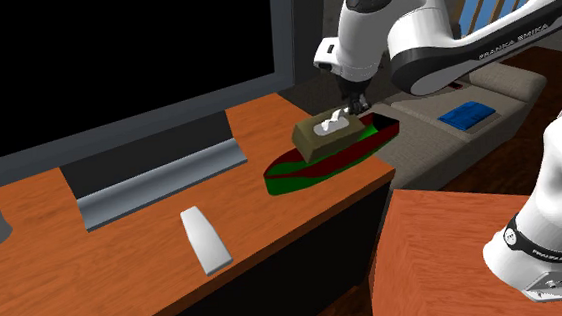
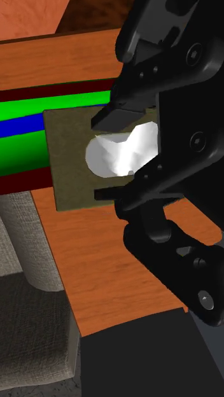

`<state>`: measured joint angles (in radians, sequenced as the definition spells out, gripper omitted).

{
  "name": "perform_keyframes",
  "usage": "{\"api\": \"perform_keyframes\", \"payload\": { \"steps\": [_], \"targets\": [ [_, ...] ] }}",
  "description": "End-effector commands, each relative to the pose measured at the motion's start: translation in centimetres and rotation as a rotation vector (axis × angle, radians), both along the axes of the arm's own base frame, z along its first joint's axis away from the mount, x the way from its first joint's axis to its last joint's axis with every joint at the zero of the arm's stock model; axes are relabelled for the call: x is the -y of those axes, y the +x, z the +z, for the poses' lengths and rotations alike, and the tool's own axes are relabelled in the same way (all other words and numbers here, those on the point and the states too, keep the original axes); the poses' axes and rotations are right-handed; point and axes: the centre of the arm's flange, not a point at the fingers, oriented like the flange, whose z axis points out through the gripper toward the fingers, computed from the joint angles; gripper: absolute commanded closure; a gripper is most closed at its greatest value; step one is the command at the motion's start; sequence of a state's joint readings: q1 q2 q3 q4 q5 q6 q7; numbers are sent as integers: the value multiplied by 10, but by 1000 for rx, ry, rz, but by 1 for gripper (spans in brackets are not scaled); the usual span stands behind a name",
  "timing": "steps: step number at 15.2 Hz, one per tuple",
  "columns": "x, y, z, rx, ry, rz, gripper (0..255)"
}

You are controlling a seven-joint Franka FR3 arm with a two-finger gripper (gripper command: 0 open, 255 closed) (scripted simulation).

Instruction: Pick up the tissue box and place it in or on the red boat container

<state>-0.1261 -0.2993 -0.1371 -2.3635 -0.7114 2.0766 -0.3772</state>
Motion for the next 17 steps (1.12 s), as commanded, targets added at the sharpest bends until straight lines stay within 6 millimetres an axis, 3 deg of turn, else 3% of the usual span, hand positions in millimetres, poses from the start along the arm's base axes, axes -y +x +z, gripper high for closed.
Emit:
{"api": "perform_keyframes", "payload": {
  "steps": [1,5,9,17],
  "targets": [
    [0,0,0,-1,0,0,0],
    [0,0,0,-1,0,0,0],
    [-27,1,42,-1,0,0,0],
    [-27,1,42,-1,0,0,0]
  ]
}}
